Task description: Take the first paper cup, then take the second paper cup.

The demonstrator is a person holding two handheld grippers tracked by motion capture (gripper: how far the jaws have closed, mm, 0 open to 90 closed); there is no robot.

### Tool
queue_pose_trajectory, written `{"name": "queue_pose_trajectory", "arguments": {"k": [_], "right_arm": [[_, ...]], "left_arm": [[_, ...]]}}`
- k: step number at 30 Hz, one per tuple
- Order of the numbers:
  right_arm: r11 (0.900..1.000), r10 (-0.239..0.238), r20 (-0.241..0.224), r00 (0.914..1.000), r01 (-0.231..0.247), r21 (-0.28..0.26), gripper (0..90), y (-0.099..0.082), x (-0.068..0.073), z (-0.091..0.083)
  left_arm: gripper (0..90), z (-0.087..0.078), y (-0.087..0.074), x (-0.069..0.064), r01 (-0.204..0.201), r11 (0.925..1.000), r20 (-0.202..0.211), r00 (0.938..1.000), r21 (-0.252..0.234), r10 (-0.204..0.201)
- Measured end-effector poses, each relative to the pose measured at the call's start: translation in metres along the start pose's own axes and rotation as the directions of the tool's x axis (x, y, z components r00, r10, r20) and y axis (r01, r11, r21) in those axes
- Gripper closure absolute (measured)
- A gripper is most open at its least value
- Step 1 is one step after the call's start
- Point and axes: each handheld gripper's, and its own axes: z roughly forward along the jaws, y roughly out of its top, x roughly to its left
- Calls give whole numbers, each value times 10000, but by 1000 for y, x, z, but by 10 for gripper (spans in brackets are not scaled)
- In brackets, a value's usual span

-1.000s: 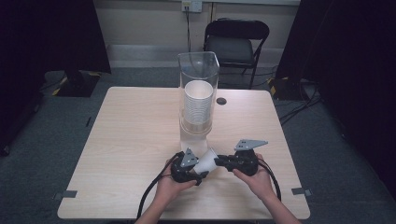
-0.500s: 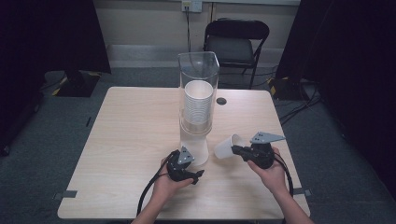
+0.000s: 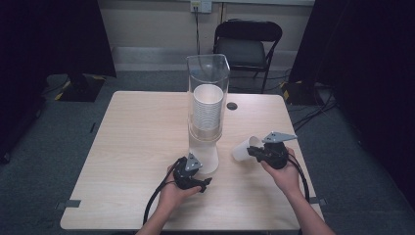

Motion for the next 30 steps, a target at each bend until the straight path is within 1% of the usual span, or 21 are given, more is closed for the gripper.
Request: {"name": "queue_pose_trajectory", "arguments": {"k": [2, 3, 5, 6, 7, 8, 11, 12, 14, 15, 16, 18, 20, 21, 22, 23, 24, 25, 26, 27, 30], "right_arm": [[10000, -57, 14, 10000, 57, 0, 829, 2, 0, 2], [9999, -138, 85, 9999, 138, 15, 810, 4, 1, 3], [9999, -137, 116, 9998, 138, -6, 787, 7, 2, 4], [9999, -154, 107, 9998, 155, -44, 773, 8, 2, 5], [9998, -164, 143, 9998, 165, -66, 744, 9, 3, 6], [9998, -131, 139, 9998, 133, -158, 720, 10, 3, 5], [9994, 31, 253, 9997, -23, -331, 621, 12, 4, 5], [9990, 162, 187, 9997, -154, -414, 589, 12, 3, 4], [9977, 427, 148, 9990, -419, -536, 516, 12, 2, 2], [9965, 569, 101, 9983, -562, -619, 436, 12, 1, 0], [9955, 650, 187, 9977, -635, -698, 376, 12, 1, -2], [9926, 754, 395, 9964, -713, -979, 260, 11, 1, -9], [9908, 911, 556, 9943, -849, -1059, 182, 7, 0, -16], [9914, 1019, 726, 9921, -953, -902, 163, 4, 0, -18], [9916, 1034, 792, 9915, -965, -866, 161, 0, 0, -21], [9909, 1068, 729, 9916, -1001, -905, 161, -5, -1, -23], [9901, 1115, 669, 9915, -1051, -925, 161, -12, -1, -25], [9910, 1038, 557, 9930, -985, -912, 159, -18, -1, -27], [9923, 980, 517, 9938, -936, -816, 149, -25, -1, -27], [9933, 942, 531, 9941, -902, -721, 145, -32, -1, -26], [9958, 911, 495, 9946, -908, -84, 146, -53, 5, -16]], "left_arm": [[241, -1, 0, 1, -70, 10000, -26, 10000, 55, 70], [241, -1, -1, 0, 45, 10000, -22, 10000, 56, -45], [241, -1, -1, 2, -67, 10000, -69, 10000, 64, 67], [241, -1, -2, 2, 60, 10000, -9, 10000, -41, -61], [241, -1, -3, 2, 100, 9999, -15, 9999, -10, -100], [241, -1, -3, 3, -1, 10000, -72, 10000, 62, 2], [237, -1, -4, 3, 159, 9998, -51, 9999, 100, -159], [236, -2, -4, 4, 46, 9998, -77, 10000, 173, -44], [236, -2, -5, 5, 81, 9997, -67, 9999, 216, -79], [236, -2, -5, 5, 139, 9996, -55, 9999, 241, -137], [236, -2, -6, 5, 242, 9996, -49, 9997, 148, -241], [232, -3, -6, 6, 245, 9995, -76, 9997, 214, -243], [230, -3, -6, 7, 458, 9990, -70, 9989, 4, -458], [228, -4, -5, 9, 405, 9992, -162, 9991, 54, -404], [227, -4, -5, 10, 551, 9985, -164, 9983, -20, -551], [227, -5, -5, 11, 514, 9987, -217, 9984, 33, -513], [227, -4, -5, 11, 672, 9976, -169, 9976, -165, -675], [228, -5, -4, 13, 638, 9978, -195, 9977, -155, -641], [228, -6, -3, 13, 743, 9972, -255, 9969, -43, -744], [228, -6, -2, 13, 818, 9965, -223, 9964, -186, -822], [228, -9, 2, 17, 796, 9967, -235, 9965, -134, -799]]}}
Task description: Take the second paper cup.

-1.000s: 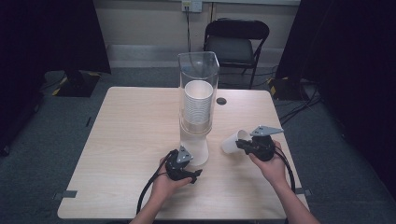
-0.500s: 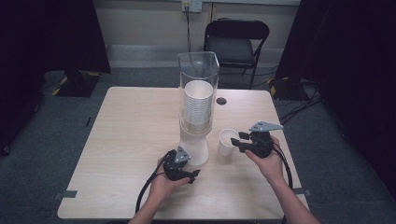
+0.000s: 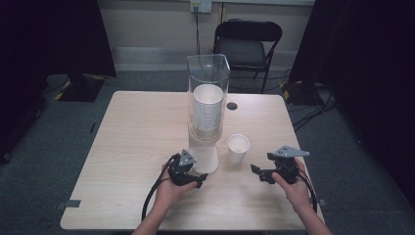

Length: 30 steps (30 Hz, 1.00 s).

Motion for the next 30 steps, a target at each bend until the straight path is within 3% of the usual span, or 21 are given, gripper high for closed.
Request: {"name": "queue_pose_trajectory", "arguments": {"k": [4, 6, 7, 9, 12, 15, 16, 18, 21, 23, 24, 25, 26, 28, 29, 30], "right_arm": [[9927, -693, -70, 9976, 697, 989, 145, -26, 13, 18], [9909, -707, -265, 9971, 733, 1128, 145, -30, 15, 23], [9893, -756, -332, 9966, 791, 1229, 145, -32, 15, 26], [9867, -760, -171, 9970, 776, 1429, 138, -34, 15, 31], [9882, -834, -18, 9965, 829, 1291, 139, -35, 15, 32], [9897, -792, 24, 9969, 784, 1201, 129, -36, 16, 33], [9902, -784, 39, 9969, 774, 1159, 127, -37, 16, 33], [9903, -791, 29, 9969, 783, 1152, 126, -36, 16, 33], [9903, -781, 34, 9969, 772, 1153, 126, -36, 16, 33], [9903, -785, 34, 9969, 776, 1153, 126, -36, 16, 33], [9903, -783, 32, 9969, 775, 1154, 126, -36, 16, 33], [9903, -782, 34, 9969, 773, 1154, 126, -36, 16, 33], [9903, -786, 36, 9969, 777, 1153, 126, -36, 16, 33], [9903, -788, 35, 9969, 779, 1151, 126, -36, 16, 33], [9903, -791, 35, 9969, 781, 1151, 126, -36, 16, 33], [9903, -784, 36, 9969, 774, 1153, 126, -36, 16, 33]], "left_arm": [[224, -5, 3, 7, 795, 9954, 46, 9968, -541, -793], [203, -7, 5, 11, 1028, 9922, -89, 9946, -704, -1037], [195, -9, 8, 14, 995, 9934, -228, 9946, -574, -1010], [189, -13, 15, 16, 939, 9926, -292, 9949, -769, -964], [188, -17, 30, 18, 763, 9897, -190, 9967, -1212, -791], [186, -20, 43, 18, 438, 9895, -355, 9982, -1375, -492], [186, -20, 48, 18, 615, 9862, -301, 9973, -1537, -668], [184, -18, 53, 18, 588, 9837, -258, 9976, -1700, -641], [184, -13, 60, 18, 671, 9716, -357, 9964, -2270, -772], [195, -10, 63, 20, 527, 9720, -570, 9961, -2291, -674], [204, -9, 64, 19, 688, 9674, -549, 9949, -2436, -845], [210, -9, 65, 20, 471, 9687, -622, 9960, -2439, -640], [213, -7, 67, 18, 426, 9629, -631, 9961, -2663, -615], [252, -6, 69, 15, 158, 9609, -709, 9968, -2766, -368], [296, -6, 70, 15, -68, 9637, -722, 9973, -2670, -130], [336, -5, 70, 14, -63, 9617, -718, 9973, -2740, -139]]}}
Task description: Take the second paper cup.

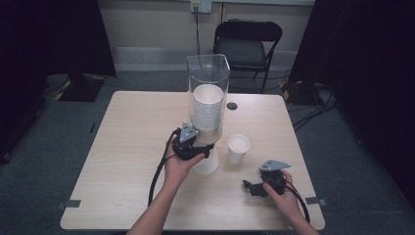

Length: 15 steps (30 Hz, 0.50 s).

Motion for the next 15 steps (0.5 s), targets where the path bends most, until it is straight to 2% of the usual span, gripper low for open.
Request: {"name": "queue_pose_trajectory", "arguments": {"k": [2, 7, 8, 15], "right_arm": [[10000, 1, 3, 10000, -1, 0, 126, 0, 0, 0], [10000, 7, 25, 10000, -7, 0, 126, 0, 0, 0], [10000, 10, 26, 10000, -10, 3, 126, 0, 0, 0], [10000, 32, 38, 10000, -32, 6, 126, 0, 0, 0]], "left_arm": [[345, 0, -1, -1, 71, 10000, -56, 10000, -21, -71], [354, 0, -6, -3, -156, 9998, -172, 9997, -147, 154], [355, 0, -7, -3, -196, 9993, -126, 9997, -305, 193], [357, 0, -10, -6, -192, 9991, -364, 9992, -374, 178]]}}
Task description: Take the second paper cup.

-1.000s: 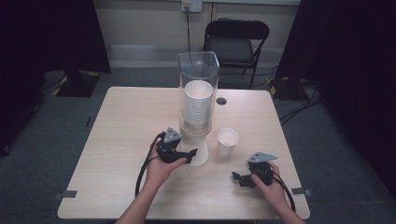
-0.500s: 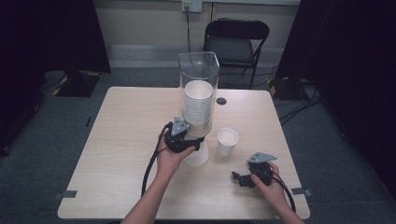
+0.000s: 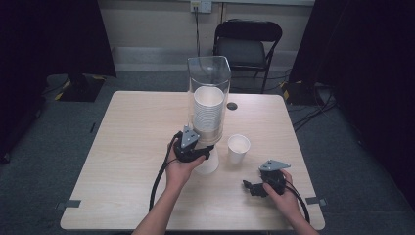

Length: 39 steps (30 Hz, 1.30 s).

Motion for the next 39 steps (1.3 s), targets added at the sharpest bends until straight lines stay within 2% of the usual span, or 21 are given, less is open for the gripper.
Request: {"name": "queue_pose_trajectory", "arguments": {"k": [7, 8, 9, 10, 11, 12, 13, 16, 18, 19, 20, 25, 26, 27, 28, 29, 32, 33, 35, 37, 39], "right_arm": [[10000, -1, 6, 10000, 1, -1, 125, 0, 0, 0], [10000, -1, 9, 10000, 1, 0, 125, 0, 0, 0], [10000, -16, 7, 10000, 16, -8, 125, 0, 0, 0], [10000, -11, -2, 10000, 11, -3, 125, 0, 0, 0], [10000, -23, -6, 10000, 23, -13, 125, 0, 0, 0], [10000, -5, -1, 10000, 5, -5, 125, 0, 0, 0], [10000, -12, -6, 10000, 12, -13, 125, 0, 0, 0], [10000, -33, -2, 10000, 33, -22, 125, 0, 0, 0], [10000, -27, 5, 10000, 27, -18, 122, 0, 0, 0], [10000, -30, 9, 10000, 30, -16, 121, 0, 0, 1], [10000, -29, 13, 10000, 29, -14, 120, 0, 0, 1], [10000, -20, 25, 10000, 20, -4, 120, 0, 0, 1], [10000, 19, 66, 10000, -19, -7, 120, 0, 1, 1], [10000, 65, 95, 9999, -65, -1, 119, 0, 1, 0], [10000, 96, 111, 9999, -96, 9, 119, 0, 1, 0], [10000, 92, 110, 9999, -92, 5, 119, 0, 1, 0], [10000, 64, 87, 9999, -64, 9, 118, 0, 1, 0], [10000, 69, 87, 9999, -69, 10, 118, 0, 1, 0], [10000, 88, 92, 9999, -88, 5, 118, 0, 1, 1], [10000, 63, 87, 9999, -64, 11, 118, 0, 1, 1], [10000, 72, 92, 9999, -72, 1, 117, 0, 1, 1]], "left_arm": [[358, 1, -2, -2, 133, 9998, 0, 9999, -139, -133], [360, 3, -4, -2, 162, 9987, 18, 9999, 491, -163], [373, 7, -14, -2, 226, 9900, -23, 9997, 1391, -224], [372, 13, -30, -3, 30, 9495, -168, 9999, 3137, 24], [371, 18, -58, -7, -24, 9364, -83, 9999, 3510, 57], [369, 16, -67, -10, 306, 9585, -49, 9995, 2833, -304], [368, 13, -71, -15, 336, 9650, 42, 9993, 2603, -359], [362, 3, -65, -16, -208, 9552, 373, 9993, 2952, 102], [360, -3, -64, -12, -254, 9501, 484, 9988, 3108, 109], [360, -6, -64, -11, -276, 9510, 466, 9988, 3080, 139], [359, -8, -64, -9, -457, 9485, 537, 9981, 3135, 304], [355, -15, -72, -9, -623, 9389, 834, 9959, 3384, 361], [355, -17, -74, -9, -545, 9430, 862, 9959, 3283, 276], [354, -21, -75, -5, -688, 9416, 856, 9954, 3295, 428], [354, -24, -77, -2, -684, 9441, 806, 9958, 3224, 446], [353, -27, -80, 1, -521, 9448, 750, 9968, 3235, 293], [351, -35, -89, 11, -199, 9429, 595, 9982, 3326, 1], [350, -37, -92, 14, -258, 9394, 594, 9982, 3417, 59], [349, -40, -97, 16, -175, 9454, 601, 9982, 3256, -22], [347, -42, -98, 17, -80, 9462, 590, 9982, 3234, -118], [343, -44, -97, 18, -225, 9420, 626, 9980, 3349, 16]]}}
